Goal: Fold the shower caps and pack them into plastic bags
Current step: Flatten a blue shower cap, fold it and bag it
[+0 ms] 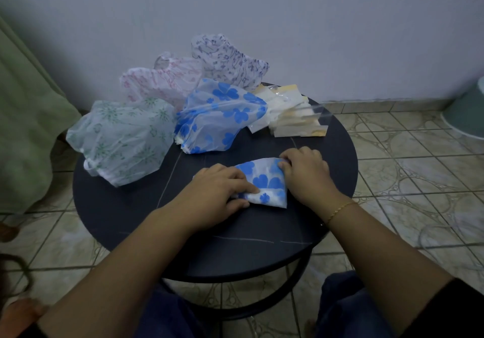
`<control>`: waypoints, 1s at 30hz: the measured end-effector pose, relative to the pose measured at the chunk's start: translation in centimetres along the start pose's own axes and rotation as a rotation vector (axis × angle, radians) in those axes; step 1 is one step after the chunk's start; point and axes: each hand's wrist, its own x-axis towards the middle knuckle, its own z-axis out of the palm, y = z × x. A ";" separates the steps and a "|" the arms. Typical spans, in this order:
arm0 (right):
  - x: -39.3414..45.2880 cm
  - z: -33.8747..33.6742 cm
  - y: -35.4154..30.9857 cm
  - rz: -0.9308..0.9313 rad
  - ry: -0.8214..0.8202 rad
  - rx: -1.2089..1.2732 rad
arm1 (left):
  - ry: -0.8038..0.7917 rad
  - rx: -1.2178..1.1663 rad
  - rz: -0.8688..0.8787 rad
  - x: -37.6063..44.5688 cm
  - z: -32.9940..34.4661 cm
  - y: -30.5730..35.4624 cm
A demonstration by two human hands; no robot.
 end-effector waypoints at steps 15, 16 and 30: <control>-5.4 -2.8 -0.2 -0.323 -0.179 -0.061 | 0.060 -0.049 -0.056 0.0 -0.6 0.4; -5.3 -2.7 -0.2 -0.330 -0.160 -0.066 | 0.057 -0.055 -0.075 0.0 -0.7 0.4; -3.2 -1.1 0.1 -0.009 -0.064 0.538 | 0.243 -0.140 -0.210 0.3 0.1 0.7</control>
